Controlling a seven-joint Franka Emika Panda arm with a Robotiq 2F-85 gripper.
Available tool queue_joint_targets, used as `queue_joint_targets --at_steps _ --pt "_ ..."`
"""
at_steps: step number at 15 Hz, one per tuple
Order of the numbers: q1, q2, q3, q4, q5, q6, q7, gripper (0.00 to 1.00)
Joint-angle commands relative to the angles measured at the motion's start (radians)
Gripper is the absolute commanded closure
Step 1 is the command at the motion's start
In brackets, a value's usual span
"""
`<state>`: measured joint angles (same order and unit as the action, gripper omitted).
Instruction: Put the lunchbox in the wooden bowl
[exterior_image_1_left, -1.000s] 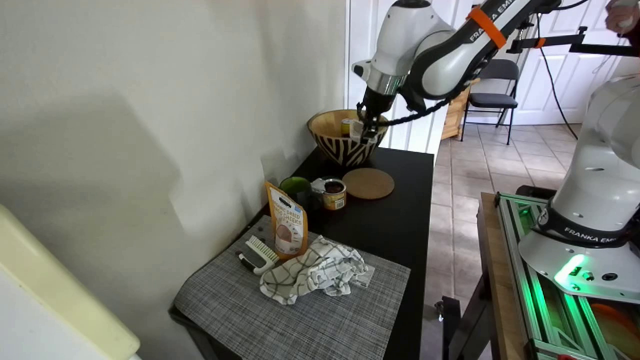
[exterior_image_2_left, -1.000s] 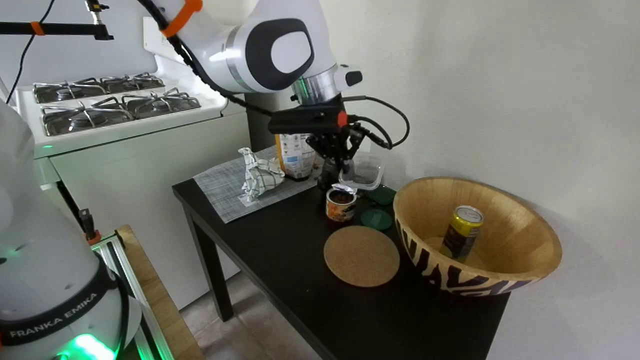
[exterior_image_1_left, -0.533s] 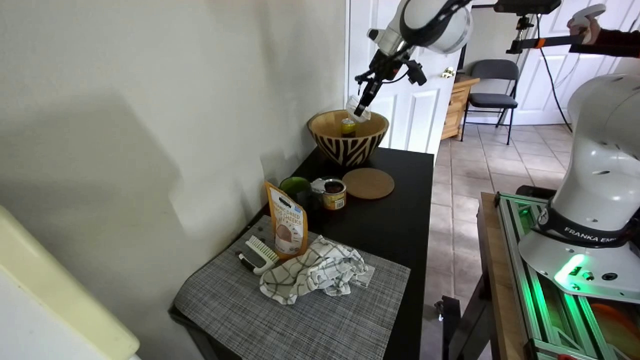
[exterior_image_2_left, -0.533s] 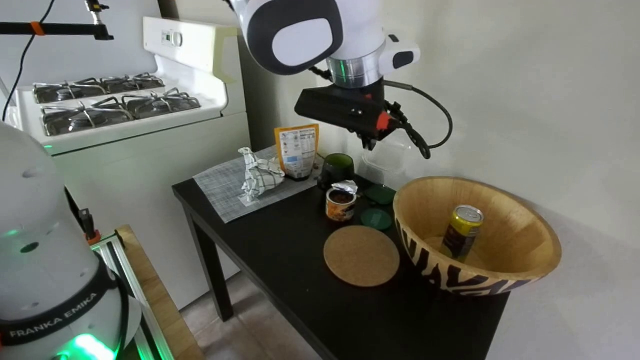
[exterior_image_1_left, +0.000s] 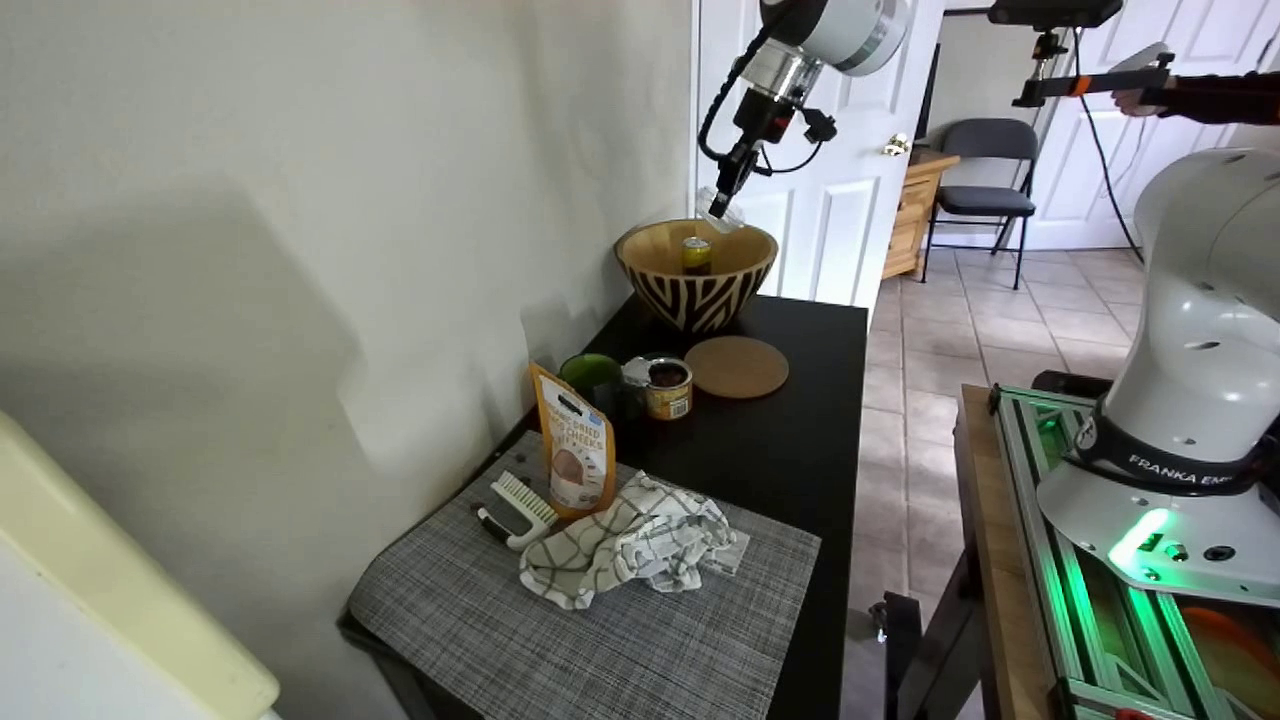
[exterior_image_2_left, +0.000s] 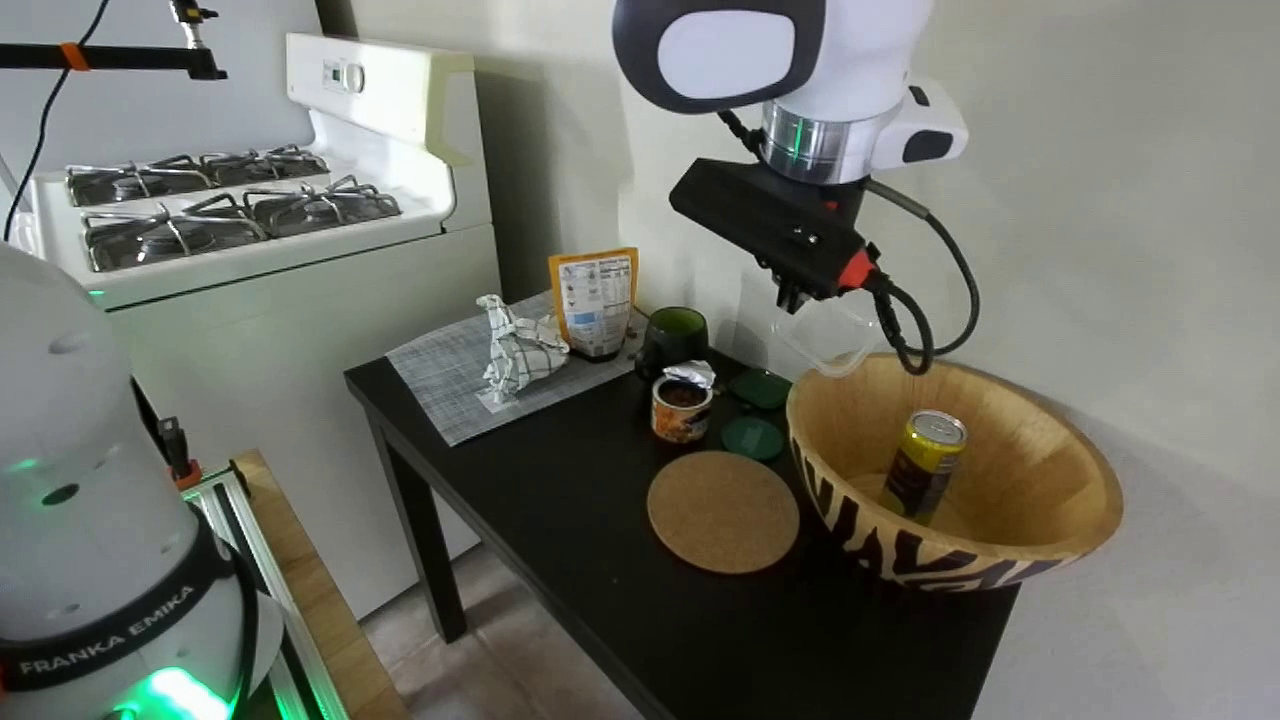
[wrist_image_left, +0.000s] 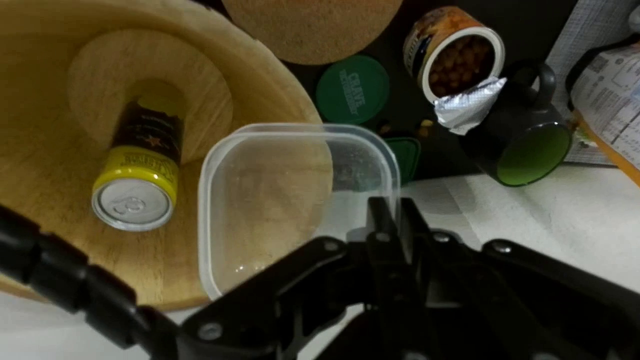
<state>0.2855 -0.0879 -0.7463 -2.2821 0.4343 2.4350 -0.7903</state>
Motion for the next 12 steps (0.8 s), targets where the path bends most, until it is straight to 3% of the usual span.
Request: queue_joint_targets --at_steps 1,5,9,10,12 --pt "-0.190 0.195 0.160 0.128 0.003 -0.090 0.090 0.98" --pt "-0.394 0.301 0.342 0.242 -0.018 -0.152 0.152 0.98" --pt "-0.509 0.387 0.446 0.368 -0.068 -0.246 0.204 0.98" --pt "-0.528 0.404 0.464 0.397 -0.085 -0.279 0.207 0.68" --pt "-0.556 0.422 0.496 0.448 -0.116 -0.348 0.212 0.60"
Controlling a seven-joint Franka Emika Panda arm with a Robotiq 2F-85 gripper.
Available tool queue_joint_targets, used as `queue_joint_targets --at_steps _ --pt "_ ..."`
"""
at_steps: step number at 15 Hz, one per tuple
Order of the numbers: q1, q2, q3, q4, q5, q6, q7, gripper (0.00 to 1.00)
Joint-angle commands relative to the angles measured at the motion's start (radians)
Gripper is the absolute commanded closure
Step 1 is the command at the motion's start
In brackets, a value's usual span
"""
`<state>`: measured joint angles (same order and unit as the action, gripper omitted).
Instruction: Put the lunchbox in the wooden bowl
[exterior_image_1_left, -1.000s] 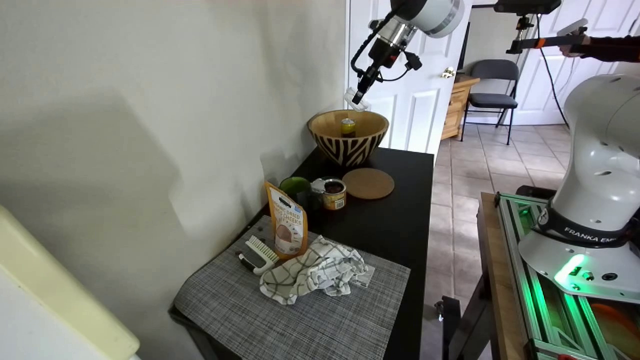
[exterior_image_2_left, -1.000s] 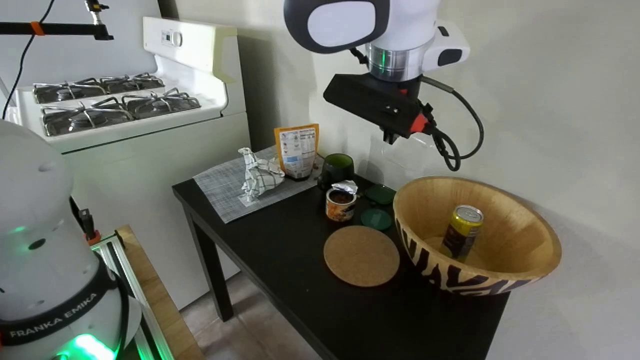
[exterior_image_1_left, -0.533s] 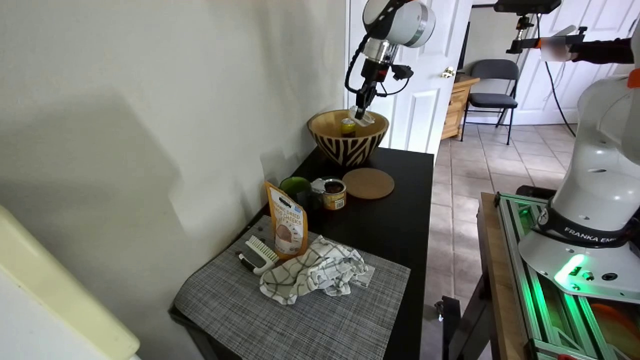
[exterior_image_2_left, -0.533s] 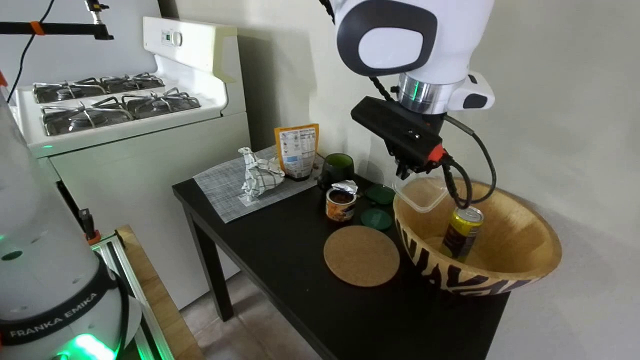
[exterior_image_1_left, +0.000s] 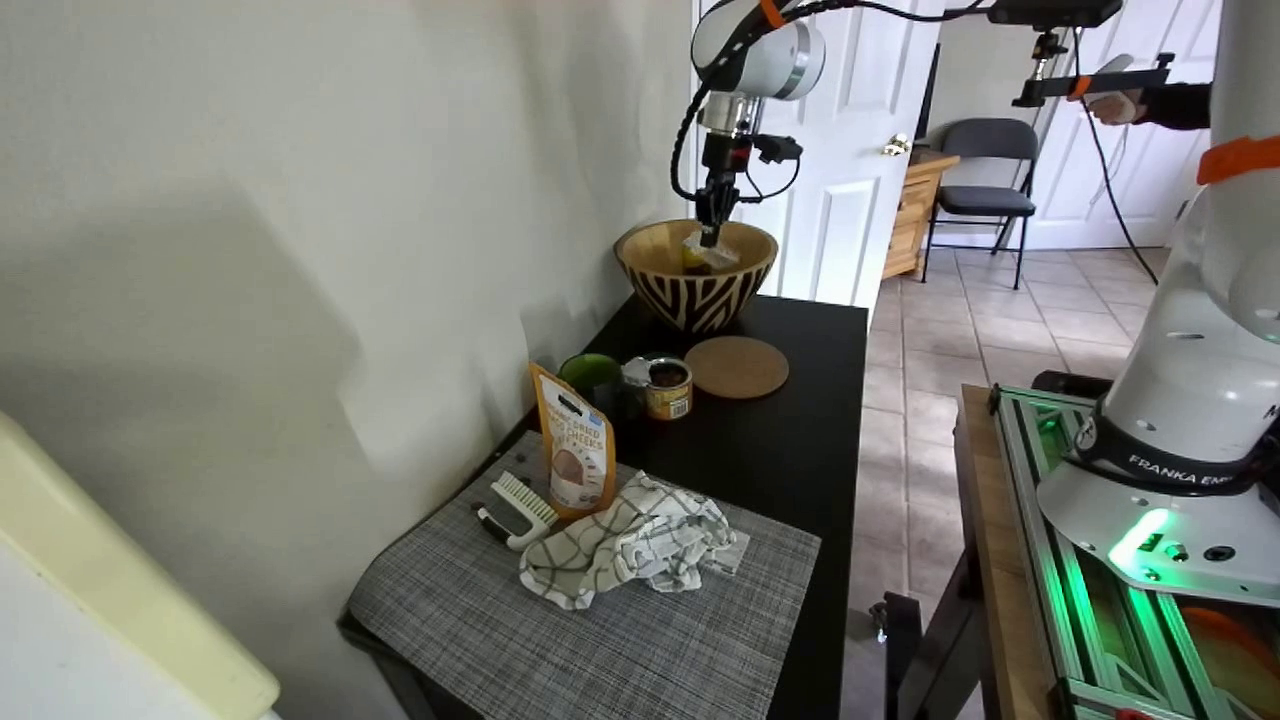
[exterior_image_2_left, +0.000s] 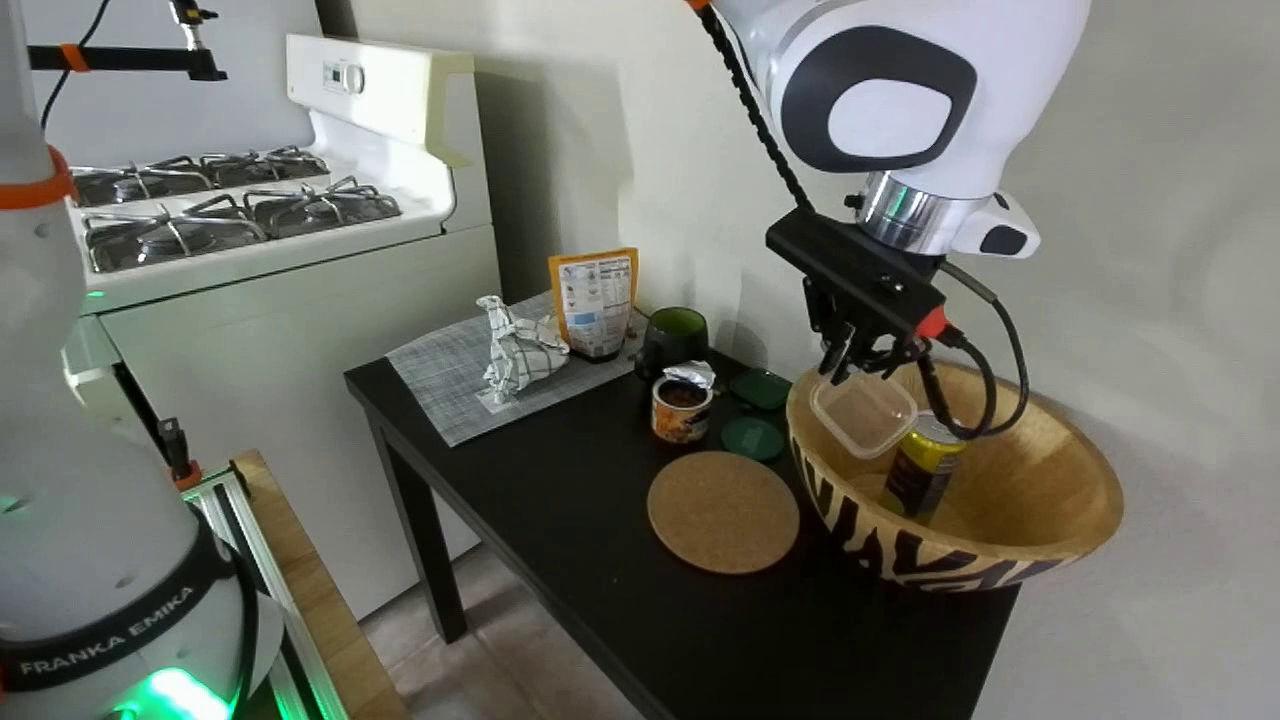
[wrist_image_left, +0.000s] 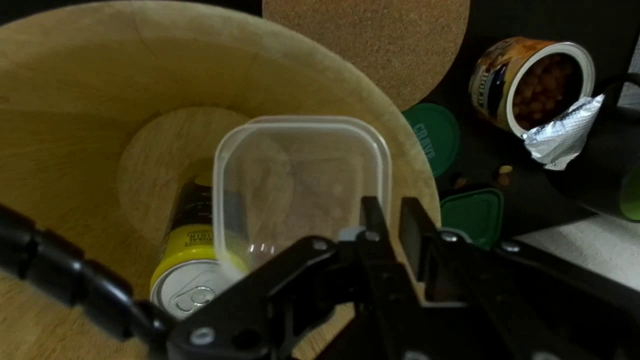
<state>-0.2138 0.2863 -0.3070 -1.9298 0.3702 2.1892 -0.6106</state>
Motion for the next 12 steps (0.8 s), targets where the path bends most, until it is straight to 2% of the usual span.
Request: queue_joint_targets --at_steps 1,4,8,10,11,12 --pt "-0.067 0.046 0.069 0.108 -0.070 -0.129 0.025 0.53" --pt "-0.071 0.006 0.088 0.110 -0.141 -0.160 0.020 0.29" --pt "-0.053 -0.126 0.114 -0.007 -0.218 -0.066 -0.080 0.01" --pt "-0.032 -0.214 0.134 -0.118 -0.243 0.007 -0.138 0.00" --pt "-0.054 -0.100 0.122 0.029 -0.207 -0.069 -0.091 0.03" --pt "-0.043 -0.135 0.127 -0.011 -0.215 -0.045 -0.108 0.00"
